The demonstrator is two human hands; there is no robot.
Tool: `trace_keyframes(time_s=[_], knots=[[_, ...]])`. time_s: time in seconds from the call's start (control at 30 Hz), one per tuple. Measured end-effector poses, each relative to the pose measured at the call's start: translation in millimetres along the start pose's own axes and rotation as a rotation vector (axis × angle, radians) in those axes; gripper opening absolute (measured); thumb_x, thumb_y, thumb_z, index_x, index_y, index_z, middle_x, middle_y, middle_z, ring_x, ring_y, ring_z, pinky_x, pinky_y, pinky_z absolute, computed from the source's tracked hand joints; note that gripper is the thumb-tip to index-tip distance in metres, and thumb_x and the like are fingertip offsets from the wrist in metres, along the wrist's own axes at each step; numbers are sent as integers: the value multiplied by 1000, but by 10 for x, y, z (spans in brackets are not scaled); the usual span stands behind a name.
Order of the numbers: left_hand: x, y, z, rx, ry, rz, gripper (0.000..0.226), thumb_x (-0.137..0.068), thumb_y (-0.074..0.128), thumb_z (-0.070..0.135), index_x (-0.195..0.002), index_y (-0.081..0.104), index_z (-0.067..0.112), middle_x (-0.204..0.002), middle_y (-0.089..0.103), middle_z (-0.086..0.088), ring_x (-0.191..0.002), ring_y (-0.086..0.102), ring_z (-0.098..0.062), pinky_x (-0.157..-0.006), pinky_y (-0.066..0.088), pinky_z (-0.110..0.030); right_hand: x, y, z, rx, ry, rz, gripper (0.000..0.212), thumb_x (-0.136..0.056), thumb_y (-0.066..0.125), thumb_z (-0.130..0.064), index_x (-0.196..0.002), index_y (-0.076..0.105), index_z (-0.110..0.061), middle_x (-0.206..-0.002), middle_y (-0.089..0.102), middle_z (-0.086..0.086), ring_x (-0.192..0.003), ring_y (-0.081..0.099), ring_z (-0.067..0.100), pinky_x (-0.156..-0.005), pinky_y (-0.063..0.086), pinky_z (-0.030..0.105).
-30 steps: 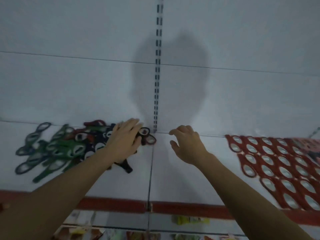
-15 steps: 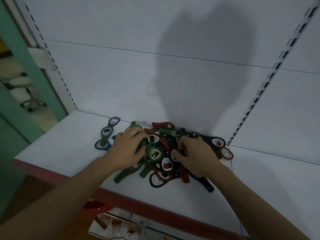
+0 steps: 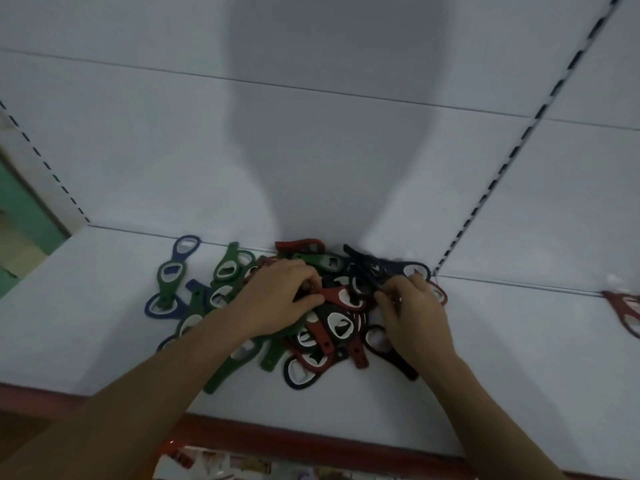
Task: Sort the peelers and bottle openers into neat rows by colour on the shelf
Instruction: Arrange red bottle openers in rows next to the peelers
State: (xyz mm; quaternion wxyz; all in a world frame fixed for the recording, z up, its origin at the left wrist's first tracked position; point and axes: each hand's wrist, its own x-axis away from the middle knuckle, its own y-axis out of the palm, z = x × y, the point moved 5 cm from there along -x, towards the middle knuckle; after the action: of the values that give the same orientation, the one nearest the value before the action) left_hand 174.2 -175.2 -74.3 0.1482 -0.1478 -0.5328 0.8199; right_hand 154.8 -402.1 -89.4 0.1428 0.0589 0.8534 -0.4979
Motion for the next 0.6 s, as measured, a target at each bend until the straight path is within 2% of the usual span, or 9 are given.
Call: trace_keyframes(time_s=[0.1,0.17,0.23,0.3,0.33,0.4,0.5,0.6], knots=[[-60,56,39,14,-10,23,40,-89,65,59,-116,66,30,-108,58,12,-101,55,-9,-91,51,-37,11,-94,73,-80,64,67,22,-89,74,-20,-105,60,-19,-97,54,-10,-84,53,13,-71,38,21],[-94,81,81,25,-16,27,41,-88,66,60,-117,67,31,-108,54,11,-102,52,-10,-91,50,-38,32,-153,3,-88,34,51,20,-88,76,-22,-97,58,-22,-89,51,-15,-78,50,8,-68,38,19],[-131,60,122,28,-14,33,35,-89,69,56,-112,70,29,-107,53,10,-102,51,-10,-89,49,-37,95,-135,-138,-47,3,-138,21,-88,75,-36,-91,57,-25,-82,53,-15,-72,50,4,-62,37,19],[-145,-1,119,82,-36,67,24,-91,71,46,-106,69,28,-104,56,12,-96,55,-9,-83,48,-30,189,-33,-256,-7,36,-390,34,-81,77,-50,-97,54,-31,-84,55,-15,-73,51,2,-61,37,18],[-130,-46,99,154,-73,95,16,-93,70,40,-102,68,27,-100,59,13,-92,58,-6,-79,46,-24,221,2,-286,-7,63,-451,41,-77,80,-53,-100,52,-34,-87,56,-15,-75,53,2,-62,39,18],[-63,-117,61,360,-182,148,4,-98,65,29,-98,62,26,-92,65,14,-86,62,1,-72,43,-14,229,28,-284,-51,115,-458,44,-76,83,-48,-104,52,-35,-88,61,-15,-78,58,2,-66,50,21],[110,-112,54,771,-319,199,3,-103,55,18,-100,56,18,-82,74,1,-71,67,-1,-64,49,-16,215,0,-230,-124,165,-412,34,-86,79,-26,-111,56,-32,-85,67,-11,-77,64,3,-73,57,22],[263,-76,175,1130,-365,178,6,-105,50,9,-109,54,7,-93,79,-4,-79,74,-20,-67,57,-28,256,-88,-180,-230,227,-246,27,-89,75,-15,-109,65,-30,-85,69,-11,-76,65,2,-65,49,11]])
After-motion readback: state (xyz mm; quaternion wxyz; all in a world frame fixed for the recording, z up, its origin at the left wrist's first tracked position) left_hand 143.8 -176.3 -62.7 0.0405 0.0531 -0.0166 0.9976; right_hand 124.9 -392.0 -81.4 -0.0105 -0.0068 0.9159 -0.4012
